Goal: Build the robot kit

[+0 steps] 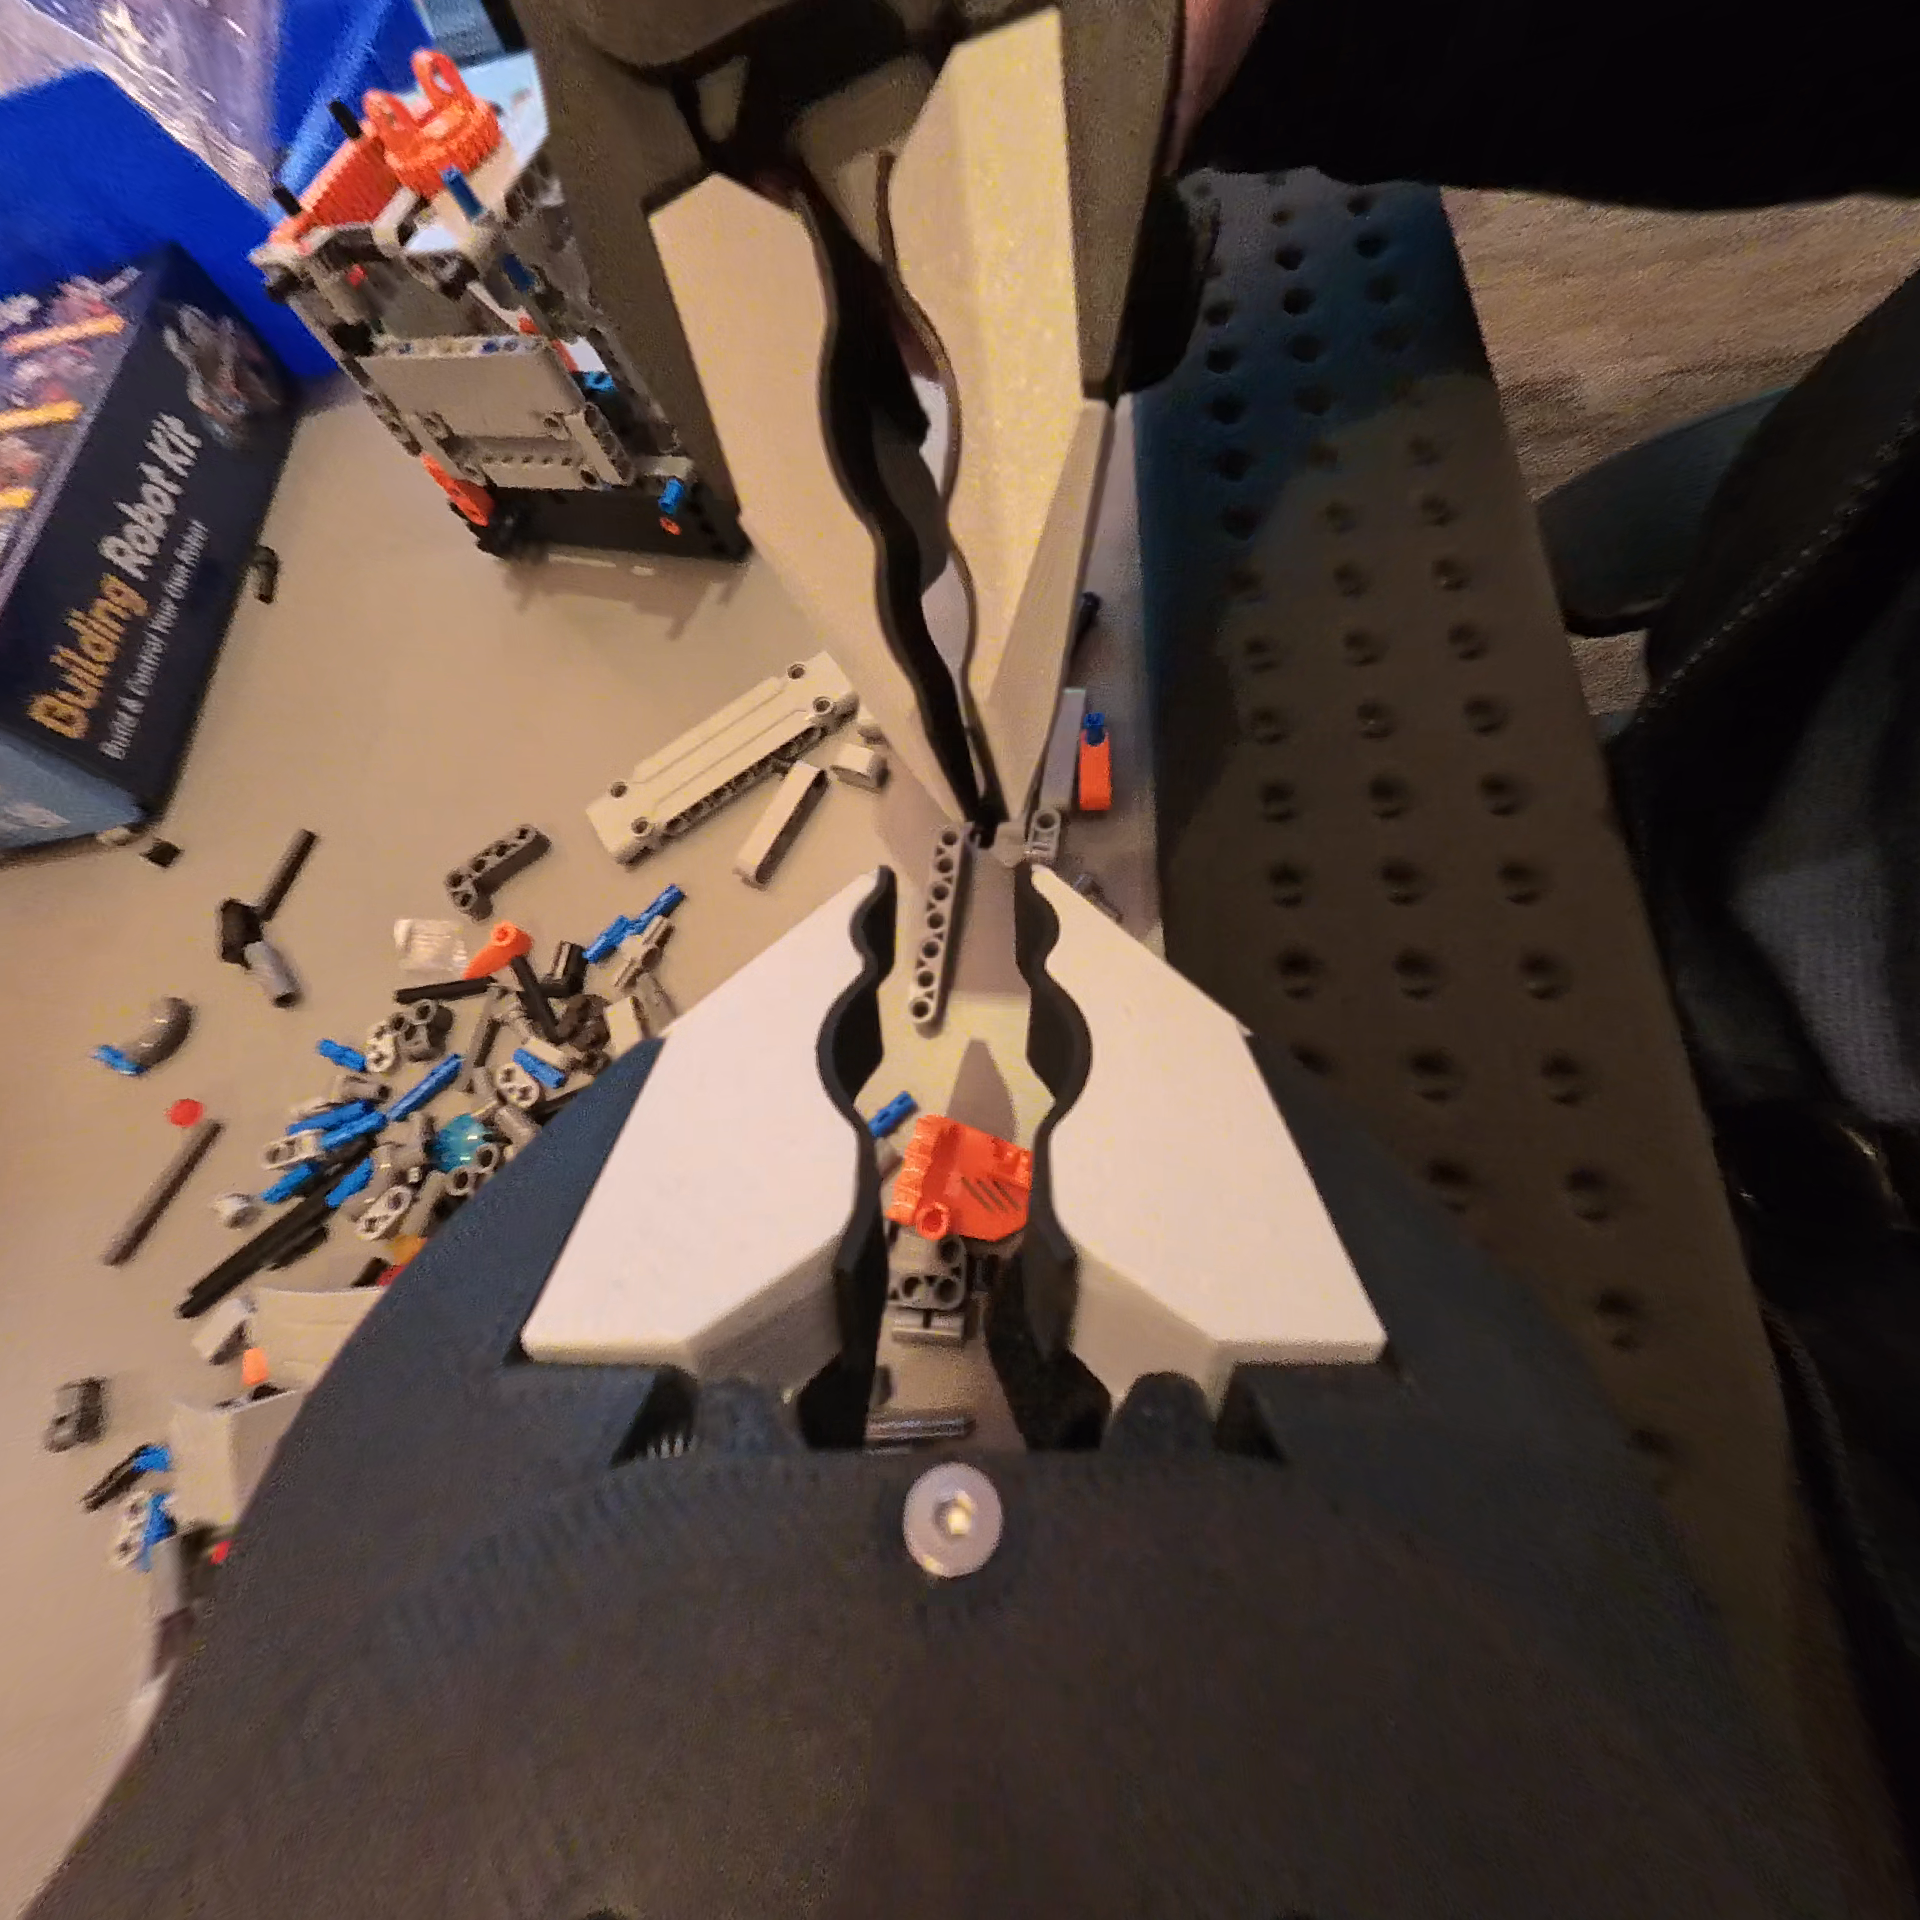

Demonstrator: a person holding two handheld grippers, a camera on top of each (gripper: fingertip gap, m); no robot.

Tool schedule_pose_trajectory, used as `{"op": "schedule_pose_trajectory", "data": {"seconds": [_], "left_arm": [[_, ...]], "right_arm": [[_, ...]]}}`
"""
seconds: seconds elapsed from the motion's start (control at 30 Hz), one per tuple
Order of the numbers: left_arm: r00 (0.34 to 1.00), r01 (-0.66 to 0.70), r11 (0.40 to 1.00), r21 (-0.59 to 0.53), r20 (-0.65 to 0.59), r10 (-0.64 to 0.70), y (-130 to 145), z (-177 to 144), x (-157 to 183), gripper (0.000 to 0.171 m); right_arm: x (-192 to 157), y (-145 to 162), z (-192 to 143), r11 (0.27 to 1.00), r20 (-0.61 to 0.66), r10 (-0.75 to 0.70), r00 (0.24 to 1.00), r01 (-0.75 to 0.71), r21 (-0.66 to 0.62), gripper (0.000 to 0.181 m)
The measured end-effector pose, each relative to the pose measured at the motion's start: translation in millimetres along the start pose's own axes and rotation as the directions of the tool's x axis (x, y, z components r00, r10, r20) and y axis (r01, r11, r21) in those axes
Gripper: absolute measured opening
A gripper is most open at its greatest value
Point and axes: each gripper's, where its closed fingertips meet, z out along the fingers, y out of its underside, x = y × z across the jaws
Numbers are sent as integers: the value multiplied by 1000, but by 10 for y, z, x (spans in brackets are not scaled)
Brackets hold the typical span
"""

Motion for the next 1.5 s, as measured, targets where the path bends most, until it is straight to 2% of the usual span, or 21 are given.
{"op": "schedule_pose_trajectory", "data": {"seconds": [0.23, 0.5, 0.67, 0.9, 1.1, 1.17, 1.27, 1.33, 1.5], "left_arm": [[991, -86, 996, 25, 105, 83, -113, -76, -60, 20], [980, -92, 993, 71, 182, 78, -206, -174, -157, 19], [971, -139, 987, 75, 206, 121, -251, -178, -138, 18], [943, -229, 973, 40, 256, 212, -286, -177, -111, 8], [898, -330, 942, -64, 287, 334, -234, -109, -54, 5], [893, -330, 941, -71, 301, 336, -234, -127, -69, 2], [903, -297, 955, -25, 317, 289, -285, -183, -102, 2], [910, -270, 963, 3, 329, 254, -312, -220, -135, 2], [908, -250, 968, 30, 353, 224, -342, -265, -173, 2]], "right_arm": [[-42, -263, -61, 993, 55, 60, 997, -65, 99, 3], [-3, -369, -135, 973, 98, 141, 985, -156, 173, 3], [3, -386, -179, 961, 127, 171, 977, -194, 195, 3], [-19, -328, -175, 955, 179, 222, 958, -251, 156, 3], [-41, -238, -137, 946, 218, 289, 932, -313, 85, 3], [-32, -267, -147, 937, 232, 302, 924, -333, 108, 4], [-15, -370, -203, 917, 247, 299, 922, -349, 194, 4], [12, -419, -248, 900, 245, 300, 922, -358, 247, 11], [12, -458, -285, 892, 221, 269, 938, -329, 311, 3]]}}
